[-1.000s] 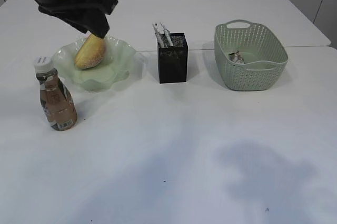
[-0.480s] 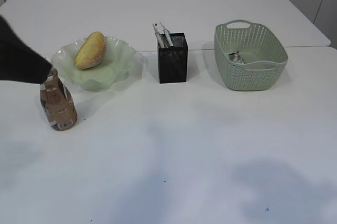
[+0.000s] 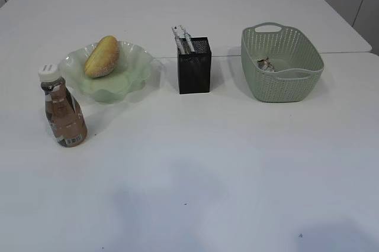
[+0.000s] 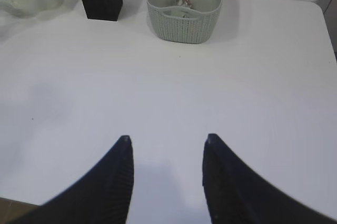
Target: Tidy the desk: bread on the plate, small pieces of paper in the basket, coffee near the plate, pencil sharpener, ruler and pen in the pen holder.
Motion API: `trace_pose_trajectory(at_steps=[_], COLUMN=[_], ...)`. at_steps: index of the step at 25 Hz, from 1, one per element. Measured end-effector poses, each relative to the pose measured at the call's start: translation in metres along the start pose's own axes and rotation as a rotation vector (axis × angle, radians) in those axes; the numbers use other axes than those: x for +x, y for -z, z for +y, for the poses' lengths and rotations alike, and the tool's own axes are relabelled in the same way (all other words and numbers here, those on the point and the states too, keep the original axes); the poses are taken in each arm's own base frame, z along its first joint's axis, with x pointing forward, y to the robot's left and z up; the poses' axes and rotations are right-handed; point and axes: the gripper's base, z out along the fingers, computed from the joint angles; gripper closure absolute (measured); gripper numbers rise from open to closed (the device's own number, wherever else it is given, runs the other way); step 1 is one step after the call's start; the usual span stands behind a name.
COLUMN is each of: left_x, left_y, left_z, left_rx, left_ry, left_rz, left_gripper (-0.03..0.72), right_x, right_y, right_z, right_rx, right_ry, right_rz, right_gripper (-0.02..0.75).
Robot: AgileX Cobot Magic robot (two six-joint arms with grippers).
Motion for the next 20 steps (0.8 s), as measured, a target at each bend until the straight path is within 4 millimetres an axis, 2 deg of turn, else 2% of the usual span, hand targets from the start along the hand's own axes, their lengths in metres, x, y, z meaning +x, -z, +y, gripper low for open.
trace_pose_trajectory(at_steps=[5, 8, 11, 17, 18, 20], left_x=[0.021, 0.032, 0.046, 0.082, 0.087, 0.099], left_y=[0.035, 0.043, 0.037, 0.018, 0.016, 0.014], left_z=[0.002, 0.005, 0.008, 0.014, 0.014, 0.016], left_rx=[0.002, -0.026, -0.051, -0.059, -0.059, -0.057], left_ry=[-0.013, -0.027, -0.034, -0.032, -0.032, -0.033], left_rz=[-0.097, -0.076, -0.013, 0.067, 0.067, 0.053], left_gripper=[0.351, 0.351, 0.351, 0.351, 0.351, 0.351], right_x=[0.013, 0.022, 0.028, 0.04, 0.05, 0.059], right_y=[0.017, 0.023, 0.024, 0.013, 0.001, -0.009], right_z=[-0.002, -0.002, -0.002, -0.001, 0.0, 0.001], right_rx=[-0.029, -0.048, -0.05, -0.05, -0.048, -0.048], right_ry=[-0.016, -0.013, 0.008, 0.041, 0.049, 0.059], right_rz=[-0.052, -0.034, 0.006, 0.027, 0.061, 0.087], right_gripper=[0.386, 0.386, 0.386, 0.386, 0.386, 0.386])
